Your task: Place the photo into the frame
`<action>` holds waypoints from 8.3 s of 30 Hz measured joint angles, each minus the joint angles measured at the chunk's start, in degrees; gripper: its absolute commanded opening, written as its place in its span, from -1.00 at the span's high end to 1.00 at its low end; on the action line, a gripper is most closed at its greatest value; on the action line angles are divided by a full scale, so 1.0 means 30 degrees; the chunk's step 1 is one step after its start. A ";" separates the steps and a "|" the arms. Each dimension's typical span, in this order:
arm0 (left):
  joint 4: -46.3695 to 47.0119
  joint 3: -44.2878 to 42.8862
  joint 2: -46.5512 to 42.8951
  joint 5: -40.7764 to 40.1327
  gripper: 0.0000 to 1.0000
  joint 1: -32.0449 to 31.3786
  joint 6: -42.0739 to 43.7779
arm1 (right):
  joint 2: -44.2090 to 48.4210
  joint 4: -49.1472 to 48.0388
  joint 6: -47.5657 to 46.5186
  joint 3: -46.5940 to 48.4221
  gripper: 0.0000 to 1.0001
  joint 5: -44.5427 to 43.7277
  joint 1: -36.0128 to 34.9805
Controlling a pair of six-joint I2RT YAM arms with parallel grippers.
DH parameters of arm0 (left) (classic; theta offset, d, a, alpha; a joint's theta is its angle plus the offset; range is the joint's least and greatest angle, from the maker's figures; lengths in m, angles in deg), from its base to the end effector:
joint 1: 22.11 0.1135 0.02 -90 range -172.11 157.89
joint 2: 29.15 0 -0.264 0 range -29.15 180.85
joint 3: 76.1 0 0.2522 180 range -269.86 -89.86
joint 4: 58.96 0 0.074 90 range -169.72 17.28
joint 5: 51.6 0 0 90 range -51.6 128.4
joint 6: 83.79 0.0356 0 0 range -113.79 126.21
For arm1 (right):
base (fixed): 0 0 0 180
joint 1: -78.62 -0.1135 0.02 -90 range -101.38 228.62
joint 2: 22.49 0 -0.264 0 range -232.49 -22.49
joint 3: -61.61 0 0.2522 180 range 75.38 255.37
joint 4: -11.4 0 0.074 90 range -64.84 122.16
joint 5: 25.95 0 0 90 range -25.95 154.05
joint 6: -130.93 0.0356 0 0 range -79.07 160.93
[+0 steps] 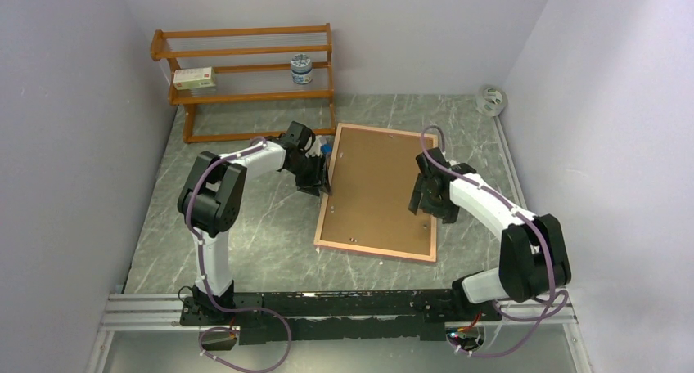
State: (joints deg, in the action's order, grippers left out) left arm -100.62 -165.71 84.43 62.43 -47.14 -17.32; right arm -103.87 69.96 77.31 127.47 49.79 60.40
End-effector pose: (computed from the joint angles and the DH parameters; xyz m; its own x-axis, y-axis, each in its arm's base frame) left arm 0.3563 -0.1824 0.1560 -0.9718 0.0513 -0.2302 0.1644 0.8474 -0.5048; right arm 0.2432 0.0708 0.2027 -0.8771 0.3165 -0.3613 0.3495 0.9365 -0.0280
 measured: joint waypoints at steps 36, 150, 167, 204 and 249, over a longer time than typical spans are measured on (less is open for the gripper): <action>0.0648 0.0801 -0.0357 0.0452 0.05 0.0124 -0.0029 | -0.2521 0.1355 0.0984 -0.0386 0.35 -0.1661 -0.0750; 0.0495 0.0831 -0.0379 0.0379 0.04 0.0131 -0.0036 | -0.0495 -0.1450 -0.1260 -0.0488 -0.05 -0.1851 -0.1064; 0.2157 0.2521 -0.1231 0.1406 0.66 0.0233 -0.0903 | -0.5821 -1.1030 0.3796 0.1501 0.47 0.8335 -0.3905; 0.2790 0.3410 -0.1537 0.2630 0.86 0.0612 -0.1625 | -0.8247 -1.7493 0.7424 0.0277 0.67 1.1169 -0.6652; -0.0168 0.2812 -0.0670 0.5340 0.74 0.0481 0.0270 | -0.3898 -2.1689 1.0244 -0.5836 0.32 0.6069 -0.7941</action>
State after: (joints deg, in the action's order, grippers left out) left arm -101.13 -157.28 82.42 78.45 -45.70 -16.51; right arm -115.56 4.89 108.04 109.96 68.00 36.58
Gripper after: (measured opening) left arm 0.161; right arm 0.313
